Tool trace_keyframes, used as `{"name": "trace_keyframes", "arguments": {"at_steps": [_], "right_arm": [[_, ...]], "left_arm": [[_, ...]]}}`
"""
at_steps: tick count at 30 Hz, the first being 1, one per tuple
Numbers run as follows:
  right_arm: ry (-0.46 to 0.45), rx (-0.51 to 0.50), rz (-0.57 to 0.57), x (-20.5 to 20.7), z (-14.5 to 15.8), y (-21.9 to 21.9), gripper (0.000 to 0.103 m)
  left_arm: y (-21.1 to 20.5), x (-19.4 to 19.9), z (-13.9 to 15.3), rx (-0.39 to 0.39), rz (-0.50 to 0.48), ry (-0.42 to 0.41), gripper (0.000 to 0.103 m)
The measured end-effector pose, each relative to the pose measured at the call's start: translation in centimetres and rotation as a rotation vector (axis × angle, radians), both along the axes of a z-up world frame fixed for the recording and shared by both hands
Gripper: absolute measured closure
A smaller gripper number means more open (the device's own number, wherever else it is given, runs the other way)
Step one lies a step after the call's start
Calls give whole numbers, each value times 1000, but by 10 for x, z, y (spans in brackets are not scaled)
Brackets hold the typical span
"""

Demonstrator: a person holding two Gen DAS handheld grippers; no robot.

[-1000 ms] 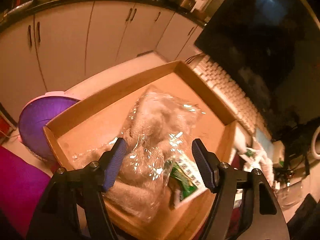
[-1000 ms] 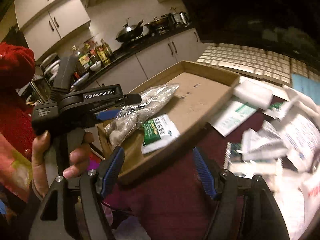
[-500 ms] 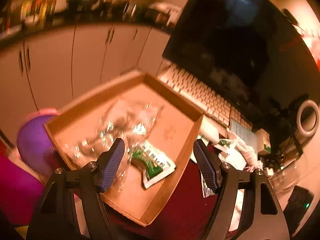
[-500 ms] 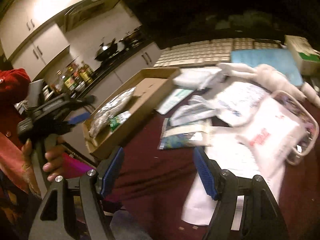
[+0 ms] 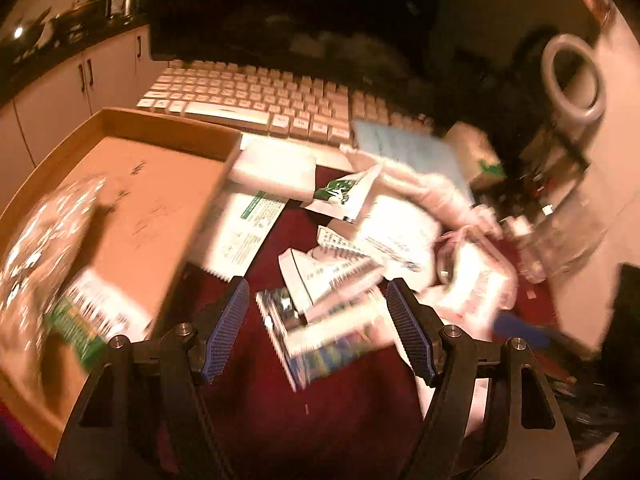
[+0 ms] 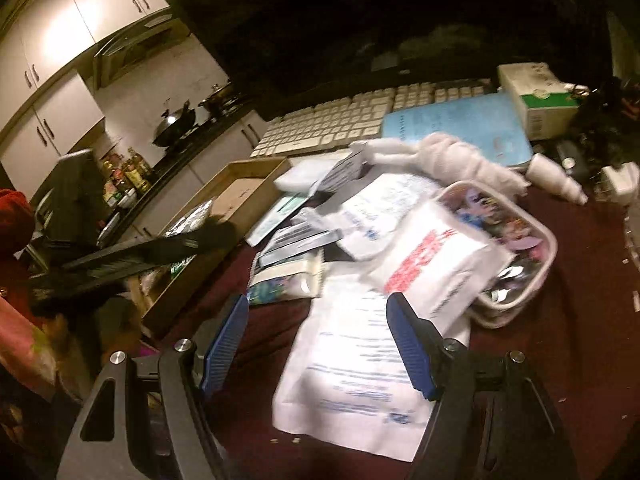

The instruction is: Organize soft objects

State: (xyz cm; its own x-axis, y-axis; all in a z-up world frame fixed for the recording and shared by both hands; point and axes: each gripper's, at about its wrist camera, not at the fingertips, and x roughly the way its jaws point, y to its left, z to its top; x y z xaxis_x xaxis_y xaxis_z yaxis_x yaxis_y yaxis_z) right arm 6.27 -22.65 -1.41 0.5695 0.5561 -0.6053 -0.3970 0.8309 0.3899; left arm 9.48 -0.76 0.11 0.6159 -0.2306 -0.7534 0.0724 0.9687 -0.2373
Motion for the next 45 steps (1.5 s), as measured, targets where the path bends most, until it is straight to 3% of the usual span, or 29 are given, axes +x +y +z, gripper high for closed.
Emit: {"name": "trace_keyframes", "arguments": {"at_steps": [8,12,14,15,20,25,32,39,41,42,43,45], "right_arm": [[25,-2,-70,5,-2,-24,31],[33,-3,-81,8,-4,-26,31],[34,-6,-87,7,-3,-27,31],[33,-7,-89,7,-3,-27,31],[47,-7,-132,5,-5,-37,31],[59,2,-194,3,-5,-54,31],[68,33,-232,19,-2,-62,31],[9,-109,-177,41,-3,-30,31],[-6,-169,-185,41,-4,-20,37],[-16,-202,-188,39,-4,-16,45],[-16,-230,-179,37,-6,-11,59],[-31,-290,-186,30,-6,-4,68]], "left_arm": [[-19,38,-32,54,-57,100,31],[-20,41,-35,63,-21,72,31],[-21,39,-35,79,-5,58,51],[-21,37,-35,92,-2,54,54],[-11,30,-34,31,16,59,73],[10,17,-32,-106,58,70,74],[23,-8,-21,-232,55,76,75],[22,-26,-15,-229,65,53,75],[24,-29,-15,-242,64,58,75],[24,-30,-15,-249,62,59,75],[24,-31,-14,-250,61,57,75],[24,-32,-13,-250,62,52,75]]}}
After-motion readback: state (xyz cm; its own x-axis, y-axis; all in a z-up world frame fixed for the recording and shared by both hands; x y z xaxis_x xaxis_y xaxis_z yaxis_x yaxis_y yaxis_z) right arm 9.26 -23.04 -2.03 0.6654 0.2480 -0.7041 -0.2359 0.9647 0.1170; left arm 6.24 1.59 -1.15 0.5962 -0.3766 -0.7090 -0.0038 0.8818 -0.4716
